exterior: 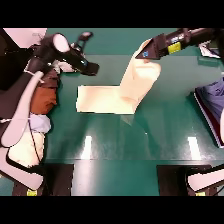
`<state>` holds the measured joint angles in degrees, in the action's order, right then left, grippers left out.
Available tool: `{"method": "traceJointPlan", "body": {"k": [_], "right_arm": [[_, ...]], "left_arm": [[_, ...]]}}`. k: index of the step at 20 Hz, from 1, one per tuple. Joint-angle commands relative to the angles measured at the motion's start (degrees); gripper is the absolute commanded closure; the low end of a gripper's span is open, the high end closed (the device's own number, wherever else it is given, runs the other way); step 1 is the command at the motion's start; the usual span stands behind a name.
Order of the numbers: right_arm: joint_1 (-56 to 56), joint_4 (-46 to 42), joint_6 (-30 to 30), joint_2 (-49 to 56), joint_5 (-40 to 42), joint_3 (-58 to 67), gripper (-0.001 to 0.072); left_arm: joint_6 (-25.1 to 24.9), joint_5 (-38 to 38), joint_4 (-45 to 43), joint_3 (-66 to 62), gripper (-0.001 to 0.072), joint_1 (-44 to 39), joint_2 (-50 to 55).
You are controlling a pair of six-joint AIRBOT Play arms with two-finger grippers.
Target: Fold the shirts.
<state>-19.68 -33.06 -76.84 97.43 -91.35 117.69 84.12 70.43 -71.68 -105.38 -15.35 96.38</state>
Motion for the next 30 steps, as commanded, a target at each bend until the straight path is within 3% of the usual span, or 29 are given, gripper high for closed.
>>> {"method": "traceJointPlan", "body": {"k": [1, 4, 6, 7, 9, 10, 11, 12, 13, 14, 16, 18, 20, 23, 24, 25, 30], "right_arm": [[-5.75, 0.04, 1.53, 3.54, 3.58, 0.04, 0.0696], [-13.88, 0.07, 5.79, 9.29, 12.96, 0.04, 0.0694], [-19.76, 0.15, 7.39, 14.08, 23.32, 0.07, 0.0677], [-22.27, 0.90, 9.79, 16.35, 27.91, 0.07, 0.0540], [-25.49, 5.33, 12.72, 19.45, 31.82, 0.07, 0.0174], [-26.03, 6.62, 13.62, 19.87, 31.95, 0.07, 0.0102], [-25.77, 6.03, 13.77, 19.58, 31.52, 0.04, 0.0108], [-24.61, 4.42, 13.68, 18.86, 29.99, 0.04, 0.0169], [-22.49, 1.20, 12.39, 17.57, 27.04, 0.04, 0.0169], [-19.82, -2.82, 8.90, 16.17, 22.71, 0.02, 0.0171], [-14.01, -11.08, 4.90, 13.16, 12.57, -1.40, 0.0248], [-8.13, -16.81, 3.41, 8.26, 8.31, -8.79, 0.0248], [-2.29, -17.88, 2.10, 3.06, 8.66, -18.78, 0.0248], [3.78, -17.40, 1.27, -3.52, 15.93, -34.73, 0.0243], [4.94, -16.76, 1.33, -4.98, 19.12, -39.65, 0.0169], [5.66, -14.53, 1.33, -5.55, 21.84, -43.45, -0.0008], [4.81, -0.31, 7.65, 0.17, 25.97, -49.62, 0.0000]], "left_arm": [[-1.86, 1.18, -1.90, -0.04, 0.0684, 6.01, -6.32], [-2.08, 1.20, -2.36, -0.04, 0.0683, 9.94, -10.91], [-2.08, 1.18, -2.36, -0.07, 0.0684, 11.78, -13.07], [-2.05, 1.29, -2.34, -0.07, 0.0684, 12.57, -13.90], [-2.08, 2.25, -2.51, -0.07, 0.0683, 13.40, -15.04], [-2.10, 2.84, -3.08, -0.07, 0.0684, 13.38, -15.37], [-2.08, 3.48, -3.06, -0.07, 0.0683, 13.38, -15.63], [-2.08, 3.89, -3.10, -0.07, 0.0683, 13.38, -15.80], [-2.08, 4.20, -3.04, -0.07, 0.0683, 13.38, -15.93], [-2.08, 4.74, -3.04, -0.07, 0.0683, 13.38, -15.98], [-2.08, 6.01, -3.02, -0.02, 0.0683, 13.38, -15.96], [-2.08, 6.58, -2.89, -0.02, 0.0683, 13.38, -15.96], [-2.08, 6.49, -2.89, -0.02, 0.0683, 13.38, -15.96], [-2.08, 6.16, -2.69, -0.02, 0.0683, 13.38, -15.91], [-2.08, 5.77, -2.64, -0.02, 0.0683, 13.38, -15.89], [-2.05, 5.33, -2.60, -0.02, 0.0683, 13.38, -15.89], [-2.08, 5.07, -1.84, -0.02, 0.0683, 13.38, -15.89]]}}
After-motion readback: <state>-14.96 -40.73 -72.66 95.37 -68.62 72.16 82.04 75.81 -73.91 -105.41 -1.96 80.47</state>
